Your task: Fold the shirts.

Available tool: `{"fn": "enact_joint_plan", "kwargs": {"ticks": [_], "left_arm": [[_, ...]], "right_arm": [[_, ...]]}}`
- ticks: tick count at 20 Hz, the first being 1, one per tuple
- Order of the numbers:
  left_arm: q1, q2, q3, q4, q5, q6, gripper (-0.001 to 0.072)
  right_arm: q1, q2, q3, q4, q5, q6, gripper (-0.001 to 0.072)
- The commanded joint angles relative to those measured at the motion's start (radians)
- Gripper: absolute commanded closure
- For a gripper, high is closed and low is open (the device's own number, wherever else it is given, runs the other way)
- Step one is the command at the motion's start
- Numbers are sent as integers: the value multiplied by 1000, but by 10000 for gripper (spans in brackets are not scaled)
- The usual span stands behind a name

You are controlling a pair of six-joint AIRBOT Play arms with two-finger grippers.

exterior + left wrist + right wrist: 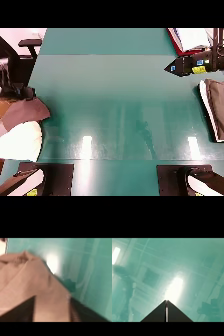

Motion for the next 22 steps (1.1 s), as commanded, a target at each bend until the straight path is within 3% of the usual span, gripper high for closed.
{"fn": "enact_joint_plan", "kwargs": {"ticks": [1, 7, 8, 9, 13, 16, 22], "left_arm": [[42, -13, -152, 16, 179, -5, 338], [42, -70, -131, 12, 114, -24, 341], [42, -60, -109, 13, 89, -24, 452], [42, -46, -73, 12, 60, -21, 669], [39, 66, 167, -46, -80, -11, 678], [-42, 183, 379, -127, -173, 59, 679], [-528, 222, 580, -116, -266, 52, 681]], "right_arm": [[0, 0, -1, 0, -1, 1, 687], [0, 0, 0, 1, 0, 1, 688], [0, 0, 0, 1, 0, 1, 688], [0, 0, 0, 1, -2, 1, 688], [-21, 0, 89, 0, -1, 1, 688], [-68, 0, 230, 0, -1, 1, 688], [-154, 0, 394, 0, 14, 1, 688]]}}
